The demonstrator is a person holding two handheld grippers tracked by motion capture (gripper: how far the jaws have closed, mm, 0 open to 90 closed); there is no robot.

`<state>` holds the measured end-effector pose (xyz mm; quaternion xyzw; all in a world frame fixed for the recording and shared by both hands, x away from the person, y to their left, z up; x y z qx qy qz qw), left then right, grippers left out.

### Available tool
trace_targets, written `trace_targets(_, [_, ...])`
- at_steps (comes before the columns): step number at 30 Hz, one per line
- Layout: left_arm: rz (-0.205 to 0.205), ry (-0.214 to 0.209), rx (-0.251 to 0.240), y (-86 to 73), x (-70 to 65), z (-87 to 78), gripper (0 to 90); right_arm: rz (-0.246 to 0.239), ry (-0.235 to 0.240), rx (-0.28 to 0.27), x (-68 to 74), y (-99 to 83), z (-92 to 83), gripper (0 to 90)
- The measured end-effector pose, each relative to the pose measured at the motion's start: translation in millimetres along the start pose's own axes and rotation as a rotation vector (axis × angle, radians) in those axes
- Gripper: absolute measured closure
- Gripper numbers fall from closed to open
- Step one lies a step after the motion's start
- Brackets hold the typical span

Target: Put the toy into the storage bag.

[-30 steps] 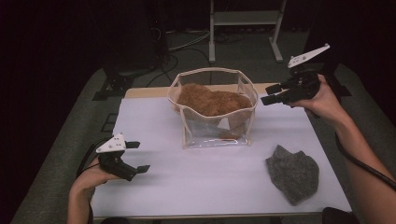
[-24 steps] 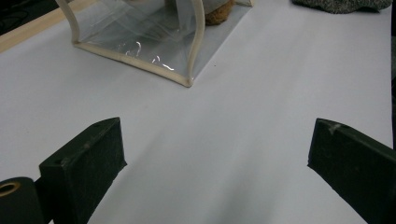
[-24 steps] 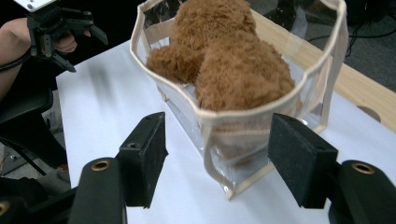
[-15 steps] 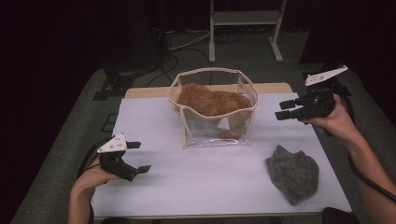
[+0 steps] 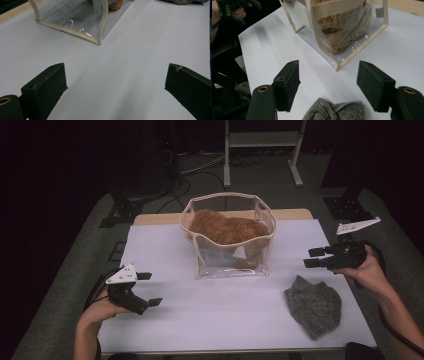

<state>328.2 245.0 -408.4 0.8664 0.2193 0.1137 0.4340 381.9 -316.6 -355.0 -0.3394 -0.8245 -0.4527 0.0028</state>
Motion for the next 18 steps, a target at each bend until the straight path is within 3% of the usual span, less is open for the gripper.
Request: trace_targets(18, [0.003, -0.002, 0.012, 1.7, -1.6, 3.9, 3.0, 0.039, 0.011, 0.013, -0.7, -45.6, 15.2, 32.6])
Point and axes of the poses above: each handheld gripper's, and its own axes: z roughly forward along the jaws, y roughly out of its top, x roughly to its left, the point moved 4 cm from there along z, roughly forward along the jaws, and after that the axes turned 1 degree about x, right-handed, at the moved point
